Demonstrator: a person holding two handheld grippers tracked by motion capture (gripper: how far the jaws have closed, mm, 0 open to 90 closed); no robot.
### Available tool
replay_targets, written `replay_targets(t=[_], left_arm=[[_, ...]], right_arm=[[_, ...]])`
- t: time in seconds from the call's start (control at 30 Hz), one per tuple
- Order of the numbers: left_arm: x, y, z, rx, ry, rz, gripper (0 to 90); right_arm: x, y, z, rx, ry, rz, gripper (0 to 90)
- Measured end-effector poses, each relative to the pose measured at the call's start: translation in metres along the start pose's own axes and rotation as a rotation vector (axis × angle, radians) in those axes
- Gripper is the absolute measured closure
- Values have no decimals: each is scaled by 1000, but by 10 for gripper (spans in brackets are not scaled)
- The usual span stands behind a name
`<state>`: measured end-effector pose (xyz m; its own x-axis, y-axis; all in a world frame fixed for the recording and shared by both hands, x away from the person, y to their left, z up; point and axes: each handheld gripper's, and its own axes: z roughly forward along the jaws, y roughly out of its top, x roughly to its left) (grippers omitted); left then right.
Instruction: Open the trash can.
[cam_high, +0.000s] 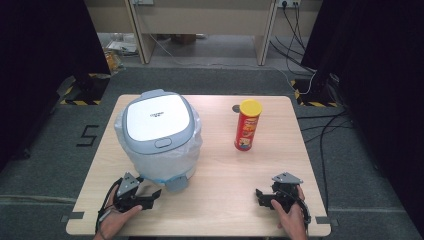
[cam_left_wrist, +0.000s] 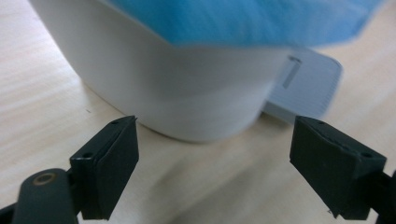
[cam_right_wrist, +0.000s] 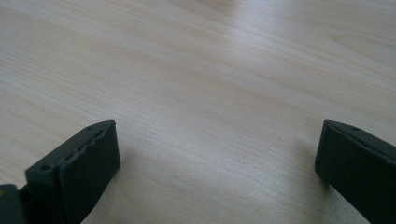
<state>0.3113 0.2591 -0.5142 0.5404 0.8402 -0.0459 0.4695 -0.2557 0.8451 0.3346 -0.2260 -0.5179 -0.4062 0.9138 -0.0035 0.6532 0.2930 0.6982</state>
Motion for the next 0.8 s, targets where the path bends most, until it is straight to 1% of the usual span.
replay_targets(t=[0.07, 0.13, 0.17, 0.2, 0.23, 0.27, 0.33, 0.47, 0.53, 0.57, 0.73, 0.8], left_arm=[[1, 1, 3, -5, 5, 0, 153], [-3, 5, 7, -5, 13, 13, 153], [-4, 6, 9, -6, 24, 20, 152], [-4, 7, 12, -9, 43, 24, 152], [-4, 9, 13, -7, 65, 38, 145], [-3, 9, 15, -8, 73, 41, 144], [-1, 12, 17, 0, 68, 28, 112], [4, 15, 21, 14, 66, 32, 70], [6, 16, 22, 12, 65, 26, 75], [11, 17, 24, 7, 65, 18, 87], [24, 23, 28, -12, 90, -5, 137], [30, 25, 32, -19, 90, -31, 138]], right_arm=[[0, 0, 0, 0, 0, 0, 4], [0, 0, 0, 1, 2, -2, 4], [0, 0, 0, 2, 2, -1, 4], [0, 0, 0, 2, 2, -1, 4], [0, 0, 0, 1, 3, -3, 4], [0, 0, 0, 1, 3, -3, 4], [0, 0, 0, 1, 3, -3, 4], [0, 0, 0, 2, 5, -4, 4], [0, 0, 0, 2, 5, -4, 4], [-1, 0, 0, 2, 5, -4, 4], [-1, 0, 0, 2, 5, -4, 4], [-1, 0, 0, 2, 5, -4, 4]])
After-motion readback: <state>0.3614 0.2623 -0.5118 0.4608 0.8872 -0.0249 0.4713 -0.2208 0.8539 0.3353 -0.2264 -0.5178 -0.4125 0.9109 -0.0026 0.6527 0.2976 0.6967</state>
